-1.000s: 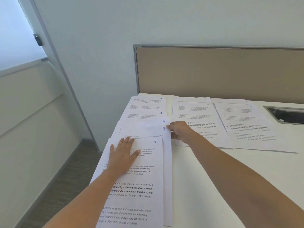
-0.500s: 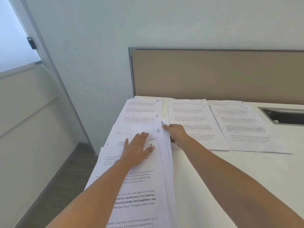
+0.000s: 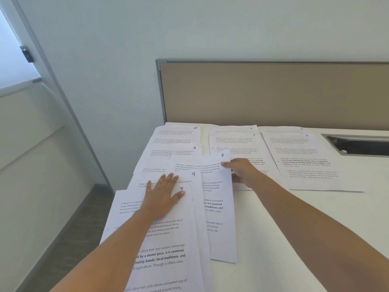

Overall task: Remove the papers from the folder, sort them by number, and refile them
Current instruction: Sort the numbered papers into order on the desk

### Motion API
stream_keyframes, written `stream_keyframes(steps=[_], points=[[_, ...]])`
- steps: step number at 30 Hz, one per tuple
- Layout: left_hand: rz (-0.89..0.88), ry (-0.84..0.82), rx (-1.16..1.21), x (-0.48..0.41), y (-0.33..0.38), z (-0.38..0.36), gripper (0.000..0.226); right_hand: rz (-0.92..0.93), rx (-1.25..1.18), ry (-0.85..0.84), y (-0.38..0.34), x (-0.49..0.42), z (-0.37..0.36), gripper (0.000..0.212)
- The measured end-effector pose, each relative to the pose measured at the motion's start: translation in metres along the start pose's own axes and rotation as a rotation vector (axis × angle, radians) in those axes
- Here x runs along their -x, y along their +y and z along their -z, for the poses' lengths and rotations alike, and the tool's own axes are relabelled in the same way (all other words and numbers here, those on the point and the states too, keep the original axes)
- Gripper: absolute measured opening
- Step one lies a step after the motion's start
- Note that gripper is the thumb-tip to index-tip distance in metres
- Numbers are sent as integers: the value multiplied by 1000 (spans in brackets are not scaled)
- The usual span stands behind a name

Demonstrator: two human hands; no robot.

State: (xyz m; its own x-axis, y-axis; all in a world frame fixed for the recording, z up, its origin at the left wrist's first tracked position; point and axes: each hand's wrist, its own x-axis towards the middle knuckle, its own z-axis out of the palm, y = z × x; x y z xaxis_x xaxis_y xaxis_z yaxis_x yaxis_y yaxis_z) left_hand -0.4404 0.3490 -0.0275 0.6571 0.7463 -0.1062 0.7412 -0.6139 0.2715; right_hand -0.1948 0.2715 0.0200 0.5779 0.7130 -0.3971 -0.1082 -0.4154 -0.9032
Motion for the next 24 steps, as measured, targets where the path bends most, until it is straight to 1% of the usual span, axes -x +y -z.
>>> stream_keyframes(steps=[1,2,4,5,8,11,14,18,21,24], points=[[1,-3,-6,0,0,0,97,-14,31,-43,3,4,1,14],[3,-5,-15,0,0,0,86,-11,57,-50,5,6,1,18],[5,-8,-33,0,0,0,66,16,87,10,9,6,5,24],[5,-8,-37,1,0,1,62,23,95,47,9,5,8,27],[12,-19,-43,4,-1,2,61,22,115,136,10,1,26,25],[21,-33,-59,4,-2,6,60,28,118,221,11,-3,53,9],[30,-41,-59,4,-2,9,59,30,93,333,12,-7,84,14],[53,-44,-67,4,-2,11,58,35,25,418,7,-9,120,17],[49,54,31,1,7,15,53,23,-23,437,4,-14,141,21],[38,211,287,-11,40,22,45,9,-61,411,0,-17,154,18]])
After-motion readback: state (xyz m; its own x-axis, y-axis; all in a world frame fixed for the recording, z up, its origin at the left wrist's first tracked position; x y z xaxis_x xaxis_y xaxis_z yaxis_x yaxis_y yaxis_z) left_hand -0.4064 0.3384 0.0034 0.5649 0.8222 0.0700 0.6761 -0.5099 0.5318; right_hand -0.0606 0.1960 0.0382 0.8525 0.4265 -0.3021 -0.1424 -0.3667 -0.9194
